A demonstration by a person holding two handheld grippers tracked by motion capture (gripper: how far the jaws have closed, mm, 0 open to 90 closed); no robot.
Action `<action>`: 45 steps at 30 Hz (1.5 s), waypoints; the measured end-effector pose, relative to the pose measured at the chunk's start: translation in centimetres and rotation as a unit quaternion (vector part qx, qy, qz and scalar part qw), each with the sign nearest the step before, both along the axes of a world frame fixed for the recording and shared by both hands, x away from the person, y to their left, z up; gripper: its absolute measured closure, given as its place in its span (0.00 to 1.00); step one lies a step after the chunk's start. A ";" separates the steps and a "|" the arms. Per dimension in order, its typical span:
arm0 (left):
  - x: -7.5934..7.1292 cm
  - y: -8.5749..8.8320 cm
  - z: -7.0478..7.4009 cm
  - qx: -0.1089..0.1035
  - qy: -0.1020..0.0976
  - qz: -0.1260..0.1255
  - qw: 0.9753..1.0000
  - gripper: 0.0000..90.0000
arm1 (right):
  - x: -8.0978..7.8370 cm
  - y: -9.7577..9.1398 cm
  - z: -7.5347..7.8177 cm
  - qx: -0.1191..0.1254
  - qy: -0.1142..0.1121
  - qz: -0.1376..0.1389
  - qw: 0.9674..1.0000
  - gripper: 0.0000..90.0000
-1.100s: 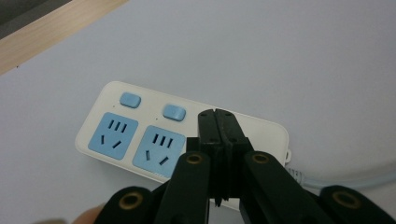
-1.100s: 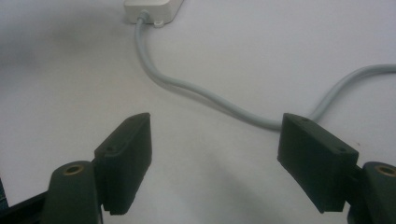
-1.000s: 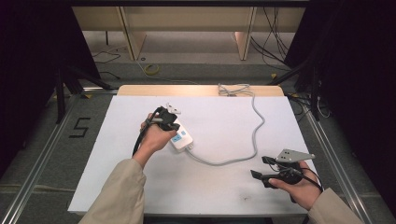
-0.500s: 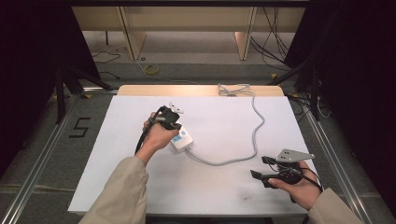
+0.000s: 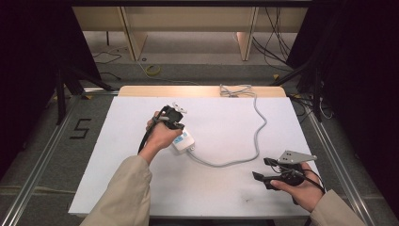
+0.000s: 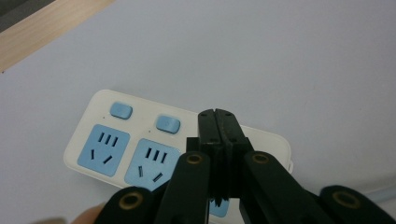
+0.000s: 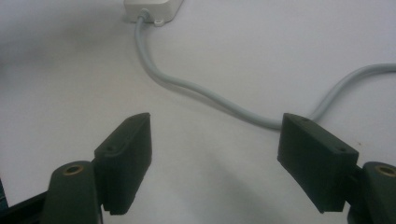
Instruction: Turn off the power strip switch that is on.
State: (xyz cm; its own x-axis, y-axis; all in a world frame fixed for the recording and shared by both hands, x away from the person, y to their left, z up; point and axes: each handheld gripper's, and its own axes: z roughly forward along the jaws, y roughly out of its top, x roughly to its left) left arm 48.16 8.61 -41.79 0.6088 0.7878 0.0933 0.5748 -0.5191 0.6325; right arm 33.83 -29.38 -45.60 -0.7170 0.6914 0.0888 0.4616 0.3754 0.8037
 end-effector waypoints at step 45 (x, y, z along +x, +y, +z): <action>1.5 -2.0 -1.3 0.037 0.041 -0.009 0.998 1.00 | 0.0 -0.1 0.0 -0.001 -0.004 0.001 1.000 0.30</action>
State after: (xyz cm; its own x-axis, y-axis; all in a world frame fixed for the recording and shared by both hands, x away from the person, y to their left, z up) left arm 49.68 6.58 -43.11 0.6312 0.7691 0.1002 0.6134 -0.5741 0.5425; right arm 33.86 -29.43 -45.58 -0.7185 0.6906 0.0827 0.4555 0.3773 0.8064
